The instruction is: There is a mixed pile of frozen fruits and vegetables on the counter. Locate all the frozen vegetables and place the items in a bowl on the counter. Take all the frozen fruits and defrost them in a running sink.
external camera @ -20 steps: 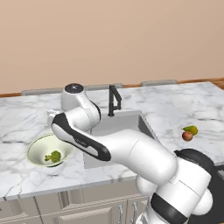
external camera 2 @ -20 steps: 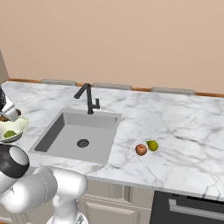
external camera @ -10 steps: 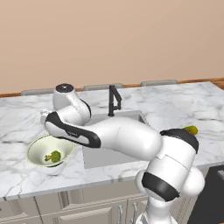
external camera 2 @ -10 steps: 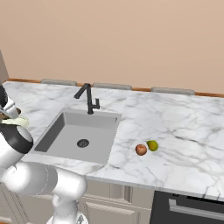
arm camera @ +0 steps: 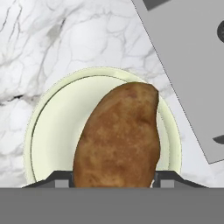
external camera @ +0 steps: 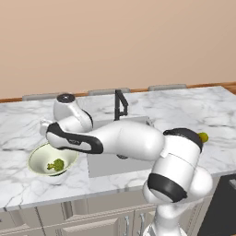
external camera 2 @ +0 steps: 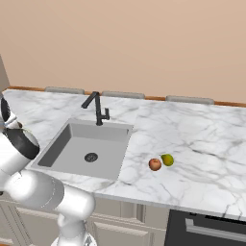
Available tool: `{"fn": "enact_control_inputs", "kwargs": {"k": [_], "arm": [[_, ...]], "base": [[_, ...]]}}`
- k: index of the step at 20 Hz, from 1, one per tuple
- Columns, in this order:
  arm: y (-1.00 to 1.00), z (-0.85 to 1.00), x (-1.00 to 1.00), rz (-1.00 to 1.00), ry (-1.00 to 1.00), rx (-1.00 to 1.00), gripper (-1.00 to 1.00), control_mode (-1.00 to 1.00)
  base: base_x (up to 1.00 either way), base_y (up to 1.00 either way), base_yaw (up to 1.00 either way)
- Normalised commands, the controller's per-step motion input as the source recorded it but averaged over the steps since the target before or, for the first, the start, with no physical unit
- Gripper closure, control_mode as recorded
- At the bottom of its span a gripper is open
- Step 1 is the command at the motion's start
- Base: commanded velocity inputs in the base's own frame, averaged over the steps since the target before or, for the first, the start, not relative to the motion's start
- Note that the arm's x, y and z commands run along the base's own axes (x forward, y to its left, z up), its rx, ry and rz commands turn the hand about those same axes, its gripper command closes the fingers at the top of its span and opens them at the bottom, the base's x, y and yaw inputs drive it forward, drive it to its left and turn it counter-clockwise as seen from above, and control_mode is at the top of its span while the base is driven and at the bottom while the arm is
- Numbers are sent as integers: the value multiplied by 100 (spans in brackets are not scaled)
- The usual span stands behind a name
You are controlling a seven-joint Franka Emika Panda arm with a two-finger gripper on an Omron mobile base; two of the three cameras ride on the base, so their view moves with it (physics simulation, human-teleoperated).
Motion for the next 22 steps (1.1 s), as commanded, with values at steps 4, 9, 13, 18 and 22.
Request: {"fn": "enact_control_inputs", "kwargs": {"k": [4, 9, 13, 18, 22], "arm": [[0, -31, 3, 0, 0, 0, 100, -100], [12, -18, 0, 0, 0, 0, 100, -100], [25, -21, 0, 0, 0, 0, 100, -100], [22, -22, 0, 0, 0, 0, 100, -100], [13, -9, 0, 0, 0, 0, 100, -100]], "base": [[0, 0, 0], [0, 0, 0], [0, 0, 0], [0, 0, 0], [0, 0, 0]]}}
